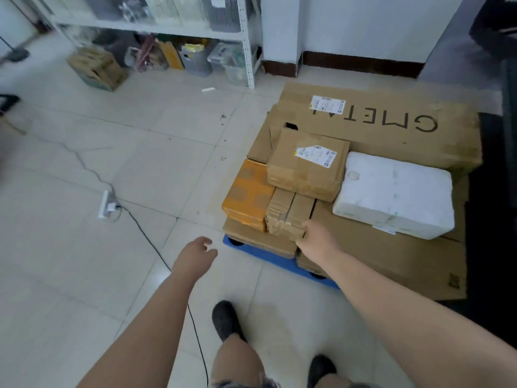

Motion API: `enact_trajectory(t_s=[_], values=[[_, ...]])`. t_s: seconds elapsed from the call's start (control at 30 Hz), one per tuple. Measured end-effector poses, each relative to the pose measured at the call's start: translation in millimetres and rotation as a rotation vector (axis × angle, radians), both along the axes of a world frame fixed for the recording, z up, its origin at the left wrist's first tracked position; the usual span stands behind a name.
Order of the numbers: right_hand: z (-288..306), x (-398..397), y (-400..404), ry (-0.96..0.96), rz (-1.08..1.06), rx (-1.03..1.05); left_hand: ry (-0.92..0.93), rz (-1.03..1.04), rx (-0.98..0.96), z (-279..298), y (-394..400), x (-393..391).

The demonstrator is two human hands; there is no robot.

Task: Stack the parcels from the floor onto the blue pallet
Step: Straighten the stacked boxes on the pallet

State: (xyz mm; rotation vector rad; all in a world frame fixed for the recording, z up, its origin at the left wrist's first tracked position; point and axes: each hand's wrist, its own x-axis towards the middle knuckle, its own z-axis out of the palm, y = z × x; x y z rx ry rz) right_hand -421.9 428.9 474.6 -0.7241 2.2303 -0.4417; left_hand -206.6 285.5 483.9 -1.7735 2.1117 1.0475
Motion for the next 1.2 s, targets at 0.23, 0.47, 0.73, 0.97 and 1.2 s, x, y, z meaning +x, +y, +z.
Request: enact_trajectory(t_s=[0.23, 0.47, 0.73, 0.97, 1.2], values=[[40, 49, -137, 0.113, 0.099, -0.058, 0.018, -0.031, -0.11, 40, -109, 50], [54, 104, -276, 0.129, 0.051, -0.087, -0.014, -0.091, -0.127, 46, -233, 118], [41, 106, -401, 0.121, -0.092, -0.097, 0.011, -0.163, -0.121, 52, -386, 129], [30, 79, -569, -0.03, -0.301, -0.239, -0.058, -0.244, -0.189, 66, -545, 90], [43, 31, -689, -0.016, -0.364, -0.268, -0.086, -0.359, -0.168, 75, -682, 19]])
